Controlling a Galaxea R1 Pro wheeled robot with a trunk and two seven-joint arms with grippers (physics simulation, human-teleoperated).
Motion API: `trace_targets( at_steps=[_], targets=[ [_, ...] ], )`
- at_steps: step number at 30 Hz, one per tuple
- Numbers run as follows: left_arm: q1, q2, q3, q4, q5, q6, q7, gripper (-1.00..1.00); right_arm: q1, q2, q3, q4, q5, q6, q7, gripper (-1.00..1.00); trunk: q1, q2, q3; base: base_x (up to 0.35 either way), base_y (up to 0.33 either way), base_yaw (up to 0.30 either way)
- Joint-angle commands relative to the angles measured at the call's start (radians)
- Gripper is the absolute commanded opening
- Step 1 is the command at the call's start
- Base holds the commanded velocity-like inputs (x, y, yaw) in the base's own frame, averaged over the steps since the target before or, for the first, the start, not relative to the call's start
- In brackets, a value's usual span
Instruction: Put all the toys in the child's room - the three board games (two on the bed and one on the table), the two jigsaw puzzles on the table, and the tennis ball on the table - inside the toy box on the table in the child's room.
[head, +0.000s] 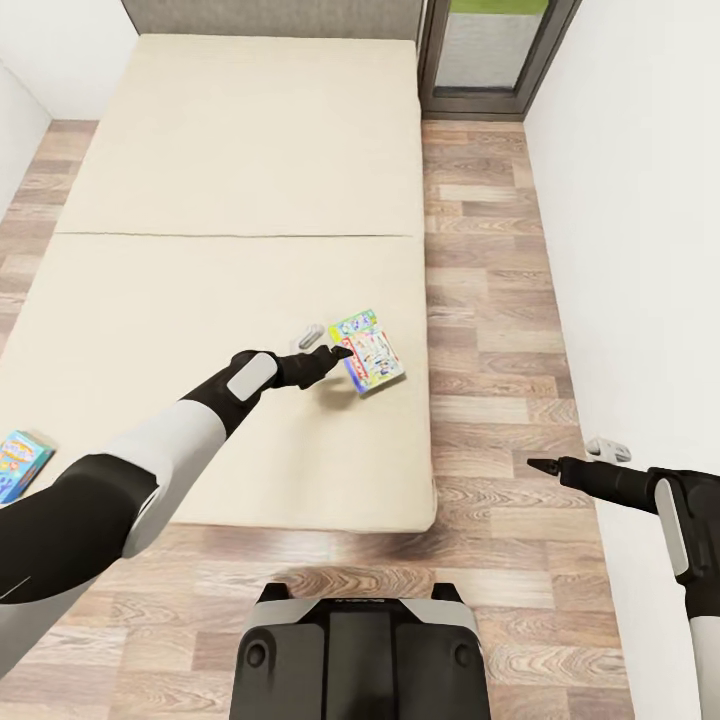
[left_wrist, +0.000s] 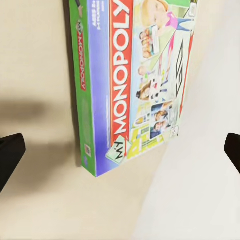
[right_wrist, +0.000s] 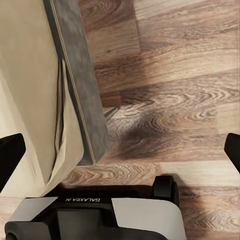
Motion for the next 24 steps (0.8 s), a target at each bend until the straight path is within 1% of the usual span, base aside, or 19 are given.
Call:
trace_targets(
  at_steps=[1,13,22,24],
  targets=[
    [0.003,0.000,-0.003,0.001,0.000,0.001,-0.004,1.00,-0.001,0.000,-0.001,-0.001,-0.002,0.007,0.001,1.00,0.000,-0.001,-0.001,0.000,0.000,-0.045],
    [0.040,0.004,0.001,-0.006,0.000,-0.003,-0.006,1.00,0.001,-0.001,-0.002,-0.001,-0.002,0.007,0.001,1.00,0.000,-0.001,-0.001,0.000,0.000,-0.020],
    [0.051,0.017,0.003,-0.010,0.001,-0.005,-0.007,1.00,0.001,-0.001,-0.002,-0.002,-0.002,0.007,0.001,1.00,0.000,-0.001,-0.001,0.000,0.000,-0.005],
    [0.054,0.024,0.003,-0.011,0.001,-0.006,-0.007,1.00,0.001,0.000,-0.001,-0.004,-0.002,0.006,0.002,1.00,0.000,-0.001,-0.001,0.000,0.000,-0.002]
  ],
)
